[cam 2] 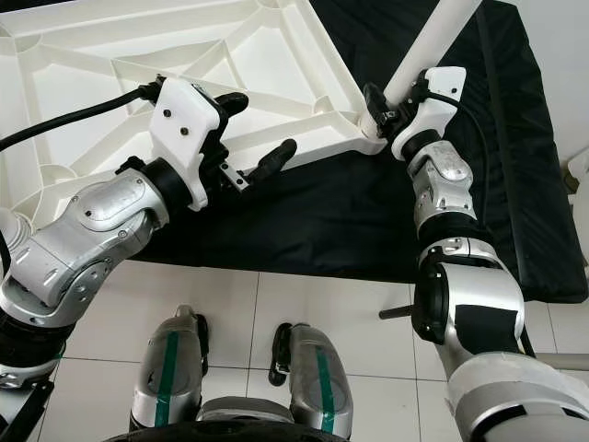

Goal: Building children table

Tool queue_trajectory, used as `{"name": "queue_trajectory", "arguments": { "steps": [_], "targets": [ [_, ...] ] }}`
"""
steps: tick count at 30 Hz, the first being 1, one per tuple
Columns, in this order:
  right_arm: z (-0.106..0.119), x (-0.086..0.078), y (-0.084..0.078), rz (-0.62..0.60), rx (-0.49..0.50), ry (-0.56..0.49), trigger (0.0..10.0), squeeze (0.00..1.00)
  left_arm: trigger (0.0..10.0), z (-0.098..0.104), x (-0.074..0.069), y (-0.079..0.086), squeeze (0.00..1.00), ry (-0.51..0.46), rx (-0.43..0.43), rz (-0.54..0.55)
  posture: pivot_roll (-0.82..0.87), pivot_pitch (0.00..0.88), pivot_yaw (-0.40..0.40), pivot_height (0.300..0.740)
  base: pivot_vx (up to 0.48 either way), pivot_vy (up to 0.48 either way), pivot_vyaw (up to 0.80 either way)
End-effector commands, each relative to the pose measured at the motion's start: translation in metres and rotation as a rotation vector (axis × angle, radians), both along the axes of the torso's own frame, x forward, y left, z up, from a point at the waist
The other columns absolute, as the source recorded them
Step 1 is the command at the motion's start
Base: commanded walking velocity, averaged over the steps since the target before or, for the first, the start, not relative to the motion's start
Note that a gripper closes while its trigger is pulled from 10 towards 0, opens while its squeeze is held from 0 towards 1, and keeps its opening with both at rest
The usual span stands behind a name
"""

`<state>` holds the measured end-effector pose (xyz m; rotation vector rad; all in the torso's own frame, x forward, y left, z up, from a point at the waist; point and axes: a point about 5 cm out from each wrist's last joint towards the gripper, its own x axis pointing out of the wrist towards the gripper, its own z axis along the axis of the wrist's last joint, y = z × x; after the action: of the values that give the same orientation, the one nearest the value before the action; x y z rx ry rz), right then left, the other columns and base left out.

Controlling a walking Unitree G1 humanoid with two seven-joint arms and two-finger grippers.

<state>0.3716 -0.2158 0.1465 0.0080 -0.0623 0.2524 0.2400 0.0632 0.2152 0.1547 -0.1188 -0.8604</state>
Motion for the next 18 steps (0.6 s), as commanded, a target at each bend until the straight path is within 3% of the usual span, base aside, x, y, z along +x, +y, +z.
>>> {"name": "queue_trajectory", "arguments": {
  "steps": [1,14,18],
  "targets": [
    [-0.025,-0.006,-0.006,-0.070,-0.015,0.123,10.0,0.00,10.0,0.001,-0.006,-0.004,0.00,0.004,0.019,-0.105,0.16,0.101,-0.072,0.740,0.000,0.000,0.00],
    [-0.032,-0.008,-0.004,-0.151,0.013,0.134,10.0,0.00,10.0,0.002,-0.008,-0.005,0.00,0.005,0.015,-0.108,0.16,0.108,-0.075,0.740,0.000,0.000,0.00],
    [-0.039,-0.011,-0.003,-0.253,0.063,0.143,10.0,0.00,10.0,0.002,-0.008,-0.004,0.00,0.007,0.016,-0.112,0.16,0.111,-0.072,0.740,0.000,0.000,0.00]
  ]
}}
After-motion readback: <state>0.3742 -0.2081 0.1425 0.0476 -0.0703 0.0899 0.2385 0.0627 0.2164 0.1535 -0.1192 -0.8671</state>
